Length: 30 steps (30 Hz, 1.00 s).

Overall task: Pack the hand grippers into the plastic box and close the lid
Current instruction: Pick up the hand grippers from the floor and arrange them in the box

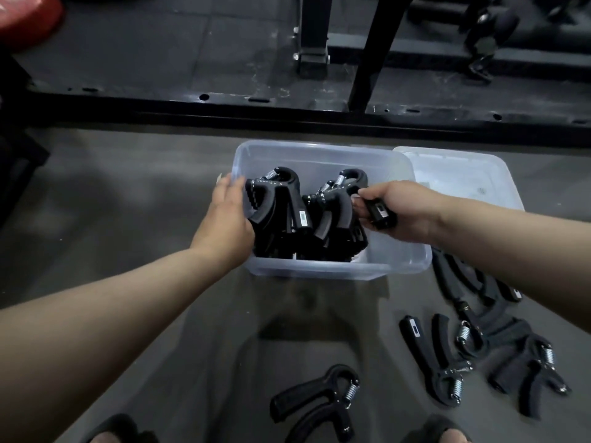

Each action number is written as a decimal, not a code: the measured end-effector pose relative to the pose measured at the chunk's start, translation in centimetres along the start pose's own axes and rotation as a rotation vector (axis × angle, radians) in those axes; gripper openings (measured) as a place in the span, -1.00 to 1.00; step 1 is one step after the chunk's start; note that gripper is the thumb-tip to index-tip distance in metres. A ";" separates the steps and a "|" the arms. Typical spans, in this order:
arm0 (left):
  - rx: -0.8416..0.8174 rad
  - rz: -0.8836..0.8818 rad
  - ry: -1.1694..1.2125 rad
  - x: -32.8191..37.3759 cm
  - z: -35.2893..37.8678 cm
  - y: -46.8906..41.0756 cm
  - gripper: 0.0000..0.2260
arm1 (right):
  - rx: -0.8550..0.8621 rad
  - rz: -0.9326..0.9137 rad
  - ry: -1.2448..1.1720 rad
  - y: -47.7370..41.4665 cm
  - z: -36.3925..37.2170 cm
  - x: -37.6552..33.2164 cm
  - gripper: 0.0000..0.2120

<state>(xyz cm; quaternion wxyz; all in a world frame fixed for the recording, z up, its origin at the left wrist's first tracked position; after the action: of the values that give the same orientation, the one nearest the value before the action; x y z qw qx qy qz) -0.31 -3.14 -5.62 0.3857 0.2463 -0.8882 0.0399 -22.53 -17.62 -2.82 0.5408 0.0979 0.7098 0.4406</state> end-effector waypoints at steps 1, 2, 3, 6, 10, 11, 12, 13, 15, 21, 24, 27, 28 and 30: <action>-0.002 0.000 0.001 0.0 0.0 0.0 -0.38 | 0.029 0.008 -0.035 -0.6 0.2 0.0 -0.86; -0.004 -0.001 0.002 -0.1 0.0 0.0 -0.37 | 0.061 0.004 -0.033 -1.0 0.6 0.0 -0.86; -0.006 -0.001 0.002 -0.1 0.0 0.0 -0.37 | 0.113 -0.008 0.049 -1.5 0.8 -0.1 -0.84; -0.005 -0.004 -0.001 -0.1 0.0 0.0 -0.37 | 0.278 -0.069 0.599 -1.8 0.8 0.1 -0.76; -0.008 -0.011 -0.011 -0.1 0.0 0.0 -0.37 | 0.226 -0.168 0.931 -1.0 1.3 0.4 -0.82; -0.009 -0.016 -0.011 0.0 0.0 0.1 -0.37 | 0.236 -0.200 0.959 -1.0 1.5 0.3 -0.85; -0.009 -0.020 -0.010 0.0 0.0 0.1 -0.37 | 0.254 -0.239 0.978 -1.0 1.6 0.1 -0.86; -0.009 -0.021 -0.008 0.1 0.0 0.1 -0.37 | 0.271 -0.276 1.004 -1.0 1.6 -0.2 -0.85; -0.010 -0.020 -0.004 0.1 -0.1 0.1 -0.37 | 0.278 -0.323 1.098 -1.0 1.7 -0.4 -0.82; -0.006 -0.013 0.004 0.0 0.0 0.1 -0.37 | 0.298 -0.221 1.279 -1.7 2.1 1.6 -0.60; -0.001 -0.017 0.005 0.1 0.0 0.1 -0.37 | 0.322 -0.113 1.213 -1.7 2.5 2.1 -0.53; -0.007 -0.021 0.006 0.2 0.0 0.1 -0.37 | 0.287 -0.116 1.056 -1.5 3.1 2.6 -0.54; -0.007 -0.025 0.007 0.3 0.0 0.1 -0.36 | 0.279 -0.147 1.005 -1.7 3.1 2.7 -0.53; -0.004 -0.028 0.011 0.4 -0.1 0.1 -0.36 | 0.264 -0.165 0.922 -2.4 3.0 2.8 -0.50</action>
<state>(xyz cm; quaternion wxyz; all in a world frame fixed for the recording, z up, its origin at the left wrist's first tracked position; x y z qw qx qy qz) -0.52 -3.16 -5.30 0.3918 0.2578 -0.8825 0.0340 -20.31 -15.75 -6.60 0.1859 -0.0964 0.9307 0.2998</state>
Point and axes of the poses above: each hand's wrist, its own y-axis away from the middle knuckle, its own z-axis out of the palm, x = y × z, the point moved 1 cm from there along -y, towards the middle knuckle, and after that the axes turned 9 degrees about y, right-handed, at the moved point
